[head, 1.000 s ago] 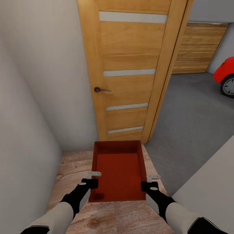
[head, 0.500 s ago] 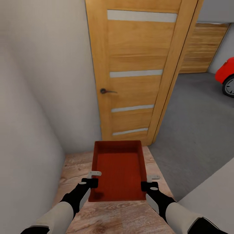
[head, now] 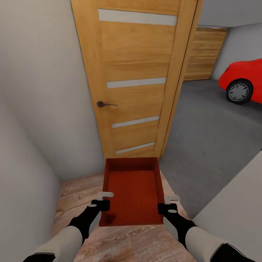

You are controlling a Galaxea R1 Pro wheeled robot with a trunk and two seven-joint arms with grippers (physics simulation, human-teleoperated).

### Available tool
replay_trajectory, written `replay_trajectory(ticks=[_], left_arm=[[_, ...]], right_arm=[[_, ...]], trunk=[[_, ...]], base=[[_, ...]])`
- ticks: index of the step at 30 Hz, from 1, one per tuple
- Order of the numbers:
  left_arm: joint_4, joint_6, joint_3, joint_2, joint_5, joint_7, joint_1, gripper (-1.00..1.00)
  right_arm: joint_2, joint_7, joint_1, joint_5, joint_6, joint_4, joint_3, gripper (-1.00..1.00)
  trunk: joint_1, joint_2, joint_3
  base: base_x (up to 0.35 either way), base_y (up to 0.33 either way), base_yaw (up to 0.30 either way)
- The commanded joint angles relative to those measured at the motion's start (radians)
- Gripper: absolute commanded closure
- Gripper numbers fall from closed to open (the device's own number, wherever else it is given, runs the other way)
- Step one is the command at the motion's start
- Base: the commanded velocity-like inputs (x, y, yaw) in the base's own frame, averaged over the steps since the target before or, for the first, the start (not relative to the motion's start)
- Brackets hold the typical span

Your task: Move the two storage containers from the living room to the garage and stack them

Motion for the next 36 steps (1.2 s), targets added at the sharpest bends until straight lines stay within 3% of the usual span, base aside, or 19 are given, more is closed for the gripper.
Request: replay_trajectory(ticks=[1, 31, 36], left_arm=[[0.004, 0.005, -0.026, -0.005, 0.007, 0.008, 0.001, 1.00], [0.006, 0.007, -0.026, -0.005, 0.007, 0.009, 0.001, 1.00], [0.006, 0.016, -0.026, -0.005, 0.007, 0.006, 0.001, 1.00]], right_arm=[[0.001, -0.010, -0.002, 0.011, -0.003, -0.001, -0.008, 1.00], [0.001, -0.010, -0.002, 0.011, -0.003, -0.001, -0.007, 1.00], [0.001, -0.010, -0.002, 0.011, -0.003, -0.001, -0.007, 1.00]], trunk=[[0.000, -0.001, -0.001], [0.000, -0.001, -0.001], [0.000, -0.001, -0.001]], base=[[0.001, 0.001, -0.284], [0.000, 0.000, -0.283], [0.111, 0.232, -0.037]])
